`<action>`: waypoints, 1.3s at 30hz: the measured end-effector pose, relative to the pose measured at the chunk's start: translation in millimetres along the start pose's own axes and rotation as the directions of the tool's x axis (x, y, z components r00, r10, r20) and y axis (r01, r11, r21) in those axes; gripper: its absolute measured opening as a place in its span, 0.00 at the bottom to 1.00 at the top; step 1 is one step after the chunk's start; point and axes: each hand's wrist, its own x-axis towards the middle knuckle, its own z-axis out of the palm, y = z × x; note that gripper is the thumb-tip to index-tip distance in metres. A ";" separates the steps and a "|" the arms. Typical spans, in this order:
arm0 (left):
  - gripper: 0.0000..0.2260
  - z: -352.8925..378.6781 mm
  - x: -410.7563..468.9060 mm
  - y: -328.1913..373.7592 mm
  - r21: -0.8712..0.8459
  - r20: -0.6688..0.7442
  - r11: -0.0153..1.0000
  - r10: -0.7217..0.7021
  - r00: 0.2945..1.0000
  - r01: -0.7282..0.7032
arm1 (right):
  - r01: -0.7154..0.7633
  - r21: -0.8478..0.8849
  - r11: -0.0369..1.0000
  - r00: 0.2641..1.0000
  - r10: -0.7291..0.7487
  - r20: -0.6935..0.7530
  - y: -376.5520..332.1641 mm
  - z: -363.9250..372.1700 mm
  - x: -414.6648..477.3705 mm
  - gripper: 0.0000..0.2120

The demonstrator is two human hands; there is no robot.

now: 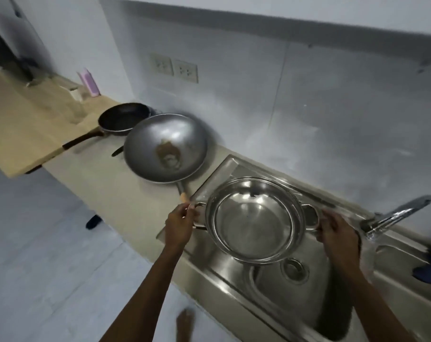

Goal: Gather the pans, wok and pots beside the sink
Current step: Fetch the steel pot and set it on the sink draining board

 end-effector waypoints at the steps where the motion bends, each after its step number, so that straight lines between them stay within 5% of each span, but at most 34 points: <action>1: 0.11 4.2 20.6 -0.7 -0.014 0.036 1.000 0.002 0.999 -0.001 | -0.025 -0.006 1.000 0.999 0.025 -0.026 -1.7 7.1 3.3 0.12; 13: 0.13 22.5 153.0 -17.2 -0.016 0.419 0.999 -0.036 0.907 0.047 | -0.254 -0.175 0.951 0.940 0.201 -0.274 -20.9 70.0 -17.1 0.14; 29: 0.08 14.8 193.3 -38.6 -0.098 0.432 0.994 0.007 0.902 0.039 | -0.287 -0.095 0.953 0.920 0.247 -0.303 -17.0 107.1 -5.7 0.14; 39: 0.14 60.6 239.5 -9.8 -0.059 0.508 0.997 -0.010 0.862 0.047 | -0.314 -0.028 0.949 0.905 0.291 -0.310 2.2 114.6 36.5 0.13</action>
